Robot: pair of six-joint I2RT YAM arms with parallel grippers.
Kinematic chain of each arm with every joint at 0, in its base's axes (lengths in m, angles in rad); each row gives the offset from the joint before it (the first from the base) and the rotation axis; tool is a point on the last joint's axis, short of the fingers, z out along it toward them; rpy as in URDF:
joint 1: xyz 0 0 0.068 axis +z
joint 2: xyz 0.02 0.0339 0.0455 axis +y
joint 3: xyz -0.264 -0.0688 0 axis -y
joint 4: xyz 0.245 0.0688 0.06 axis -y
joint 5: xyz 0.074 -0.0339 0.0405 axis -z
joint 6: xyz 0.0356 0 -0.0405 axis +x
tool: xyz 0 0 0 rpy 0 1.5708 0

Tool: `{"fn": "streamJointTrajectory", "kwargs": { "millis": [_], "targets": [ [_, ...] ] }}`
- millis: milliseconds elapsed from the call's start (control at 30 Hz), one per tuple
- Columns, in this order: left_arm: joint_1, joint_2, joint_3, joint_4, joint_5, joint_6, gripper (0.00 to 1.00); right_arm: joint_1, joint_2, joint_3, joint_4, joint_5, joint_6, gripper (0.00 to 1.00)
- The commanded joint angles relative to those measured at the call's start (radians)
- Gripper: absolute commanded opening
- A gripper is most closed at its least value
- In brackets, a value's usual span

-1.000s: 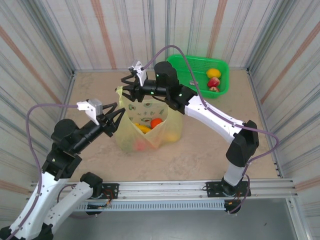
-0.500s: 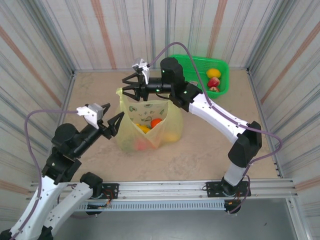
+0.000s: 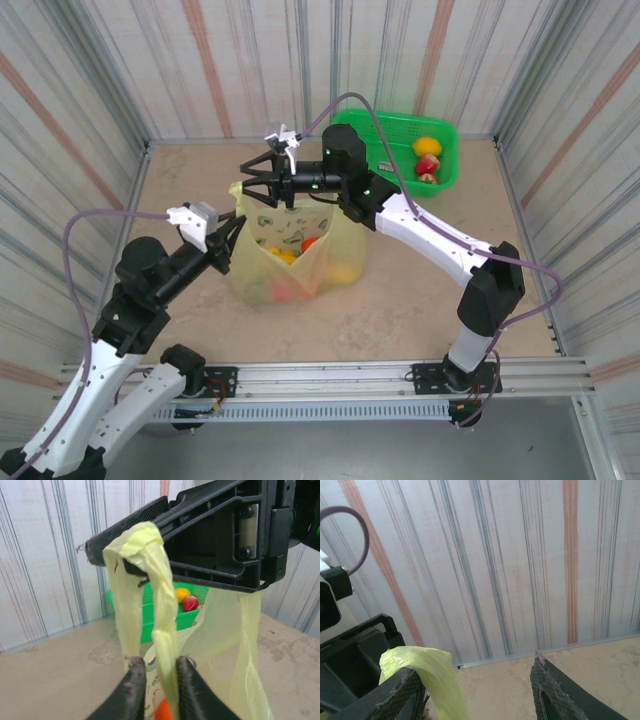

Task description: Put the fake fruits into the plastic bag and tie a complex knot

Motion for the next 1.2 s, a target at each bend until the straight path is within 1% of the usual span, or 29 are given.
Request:
{"fn": "streamJointTrajectory", "kwargs": {
  "millis": [0, 133, 267, 467, 533, 600, 767, 833, 933, 1000, 1167],
  "targets": [
    [-0.005, 0.008, 0.024, 0.033, 0.029, 0.005, 0.15, 0.008, -0.024, -0.022, 0.009, -0.012, -0.025, 0.57],
    [-0.005, 0.012, 0.030, 0.035, 0.035, 0.004, 0.05, 0.008, -0.028, -0.044, 0.003, -0.003, -0.045, 0.57],
    [-0.005, 0.016, 0.033, 0.033, 0.035, 0.004, 0.00, 0.017, -0.033, -0.044, -0.027, 0.002, -0.086, 0.57],
    [-0.005, 0.023, 0.039, 0.033, 0.044, 0.000, 0.00, 0.032, -0.046, -0.039, -0.021, 0.023, -0.117, 0.58],
    [-0.005, 0.024, 0.040, 0.034, 0.049, -0.001, 0.00, 0.038, -0.047, -0.031, -0.021, 0.038, -0.137, 0.60],
    [-0.005, 0.026, 0.042, 0.033, 0.057, 0.000, 0.00, 0.043, -0.048, -0.035, -0.011, 0.059, -0.162, 0.62],
    [-0.005, 0.023, 0.051, 0.020, 0.075, 0.004, 0.00, 0.035, -0.080, -0.073, 0.041, 0.121, -0.189, 0.63],
    [-0.005, 0.020, 0.048, 0.015, 0.086, 0.005, 0.00, 0.030, -0.098, -0.091, 0.060, 0.119, -0.193, 0.63],
    [-0.005, 0.018, 0.044, 0.016, 0.105, 0.009, 0.00, 0.033, -0.109, -0.126, 0.106, 0.068, -0.246, 0.64],
    [-0.005, 0.017, 0.041, 0.017, 0.111, 0.008, 0.00, 0.034, -0.102, -0.136, 0.153, 0.047, -0.241, 0.64],
    [-0.005, 0.011, 0.041, 0.022, 0.147, 0.009, 0.00, 0.041, -0.065, -0.103, 0.195, 0.040, -0.220, 0.65]
  ]
}}
